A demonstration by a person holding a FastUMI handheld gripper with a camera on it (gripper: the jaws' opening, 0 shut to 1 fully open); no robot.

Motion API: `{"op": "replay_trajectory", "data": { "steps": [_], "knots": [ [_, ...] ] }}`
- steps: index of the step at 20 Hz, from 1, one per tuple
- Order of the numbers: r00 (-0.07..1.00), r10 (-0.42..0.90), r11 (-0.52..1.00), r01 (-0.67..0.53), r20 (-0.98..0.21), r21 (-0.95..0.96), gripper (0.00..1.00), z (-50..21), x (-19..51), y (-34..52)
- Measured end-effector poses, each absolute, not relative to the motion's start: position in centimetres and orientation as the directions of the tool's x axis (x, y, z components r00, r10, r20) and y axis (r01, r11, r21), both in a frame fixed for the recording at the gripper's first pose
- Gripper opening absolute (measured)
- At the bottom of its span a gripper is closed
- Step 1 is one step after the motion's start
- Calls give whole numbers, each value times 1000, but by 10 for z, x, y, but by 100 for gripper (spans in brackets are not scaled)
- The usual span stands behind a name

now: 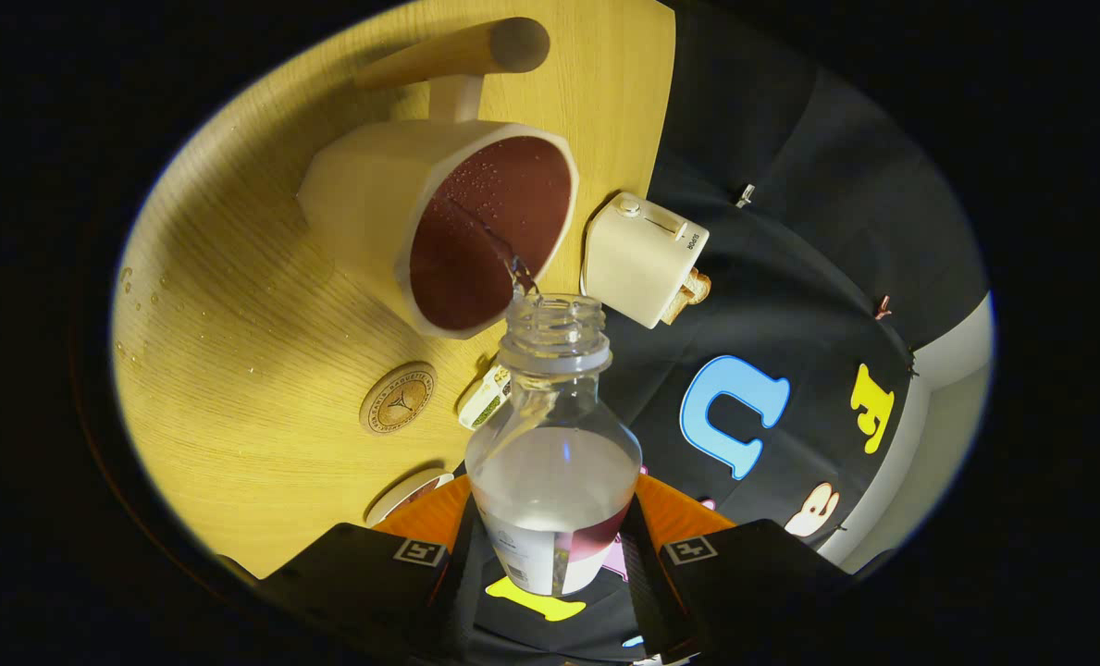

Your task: Take the bottle from table, then pour the juice into the cup, finally place the bottle on the coaster

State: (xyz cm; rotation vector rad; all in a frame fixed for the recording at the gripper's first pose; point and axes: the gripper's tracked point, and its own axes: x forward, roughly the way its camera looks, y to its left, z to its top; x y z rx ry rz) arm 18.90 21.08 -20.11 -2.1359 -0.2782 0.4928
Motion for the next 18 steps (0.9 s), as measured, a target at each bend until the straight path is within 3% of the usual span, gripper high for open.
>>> {"op": "replay_trajectory", "data": {
  "steps": [18],
  "knots": [
    [885,393,-685,101,-250,-721,70,-193,187,208]
  ]
}}
